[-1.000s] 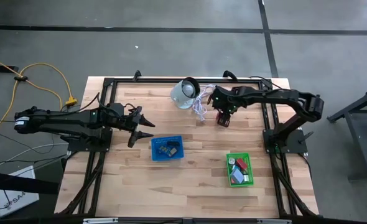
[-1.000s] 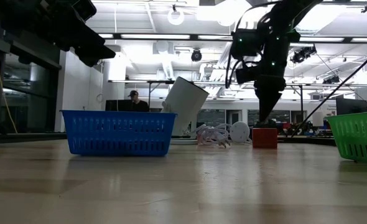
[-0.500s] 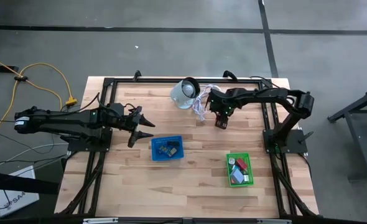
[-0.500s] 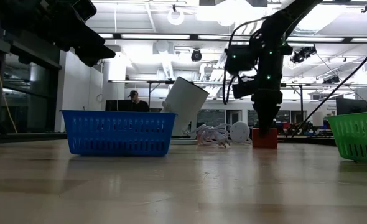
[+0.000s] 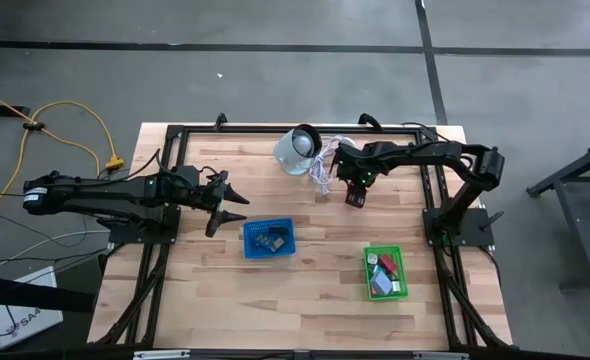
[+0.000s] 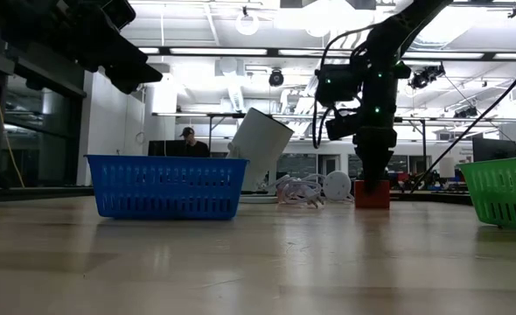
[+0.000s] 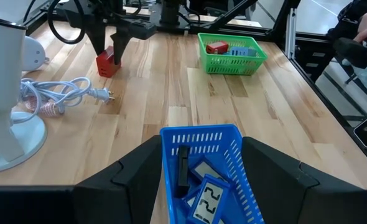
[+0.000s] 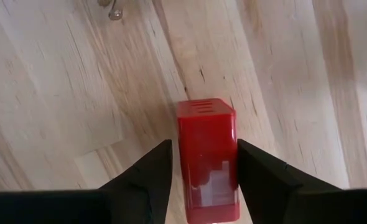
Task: Pick & Place Office items
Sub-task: Put the red charger adapter into the green bin, then return to Home Position
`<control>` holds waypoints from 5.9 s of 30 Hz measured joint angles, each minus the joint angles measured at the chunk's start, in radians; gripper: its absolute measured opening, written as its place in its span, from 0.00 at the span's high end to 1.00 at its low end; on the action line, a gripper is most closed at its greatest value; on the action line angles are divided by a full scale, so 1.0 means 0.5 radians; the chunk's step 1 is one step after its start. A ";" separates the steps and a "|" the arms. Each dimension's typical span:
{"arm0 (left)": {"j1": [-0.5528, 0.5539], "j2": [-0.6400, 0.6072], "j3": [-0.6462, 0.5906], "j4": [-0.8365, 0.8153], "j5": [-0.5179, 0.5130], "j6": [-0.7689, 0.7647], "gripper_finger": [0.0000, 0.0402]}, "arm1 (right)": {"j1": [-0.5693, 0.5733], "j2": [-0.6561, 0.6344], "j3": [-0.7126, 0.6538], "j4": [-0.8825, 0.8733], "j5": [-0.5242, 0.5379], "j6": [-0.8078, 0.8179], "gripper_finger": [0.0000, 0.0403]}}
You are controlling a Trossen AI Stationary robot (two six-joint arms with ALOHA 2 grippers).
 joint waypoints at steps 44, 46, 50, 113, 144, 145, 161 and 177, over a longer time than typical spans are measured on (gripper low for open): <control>0.000 0.000 0.000 -0.001 0.000 0.000 0.47 | 0.879 -0.970 0.001 -0.519 0.112 1.796 0.72; 0.000 -0.001 0.000 0.000 0.000 -0.001 0.47 | 0.988 -0.970 0.001 -0.549 0.171 1.950 0.72; 0.000 -0.001 0.000 -0.001 0.001 0.000 0.47 | 1.201 -0.970 0.001 -0.555 0.238 2.274 0.73; 0.000 0.000 0.000 0.000 0.000 -0.001 0.47 | 2.253 -0.520 0.001 -0.588 0.712 3.709 0.62; 0.000 0.000 0.000 0.000 0.000 0.000 0.47 | 1.104 -0.793 0.002 1.050 0.501 0.708 0.62; 0.000 -0.001 0.000 -0.001 0.000 -0.001 0.47 | 1.090 -0.793 0.002 1.051 0.484 0.696 0.62; 0.001 0.000 0.000 0.000 0.000 -0.001 0.47 | 0.981 -0.842 0.001 1.034 0.409 0.566 0.62; 0.000 -0.001 0.000 0.000 0.000 0.000 0.47 | 0.981 -1.488 -0.660 1.499 0.426 0.419 0.62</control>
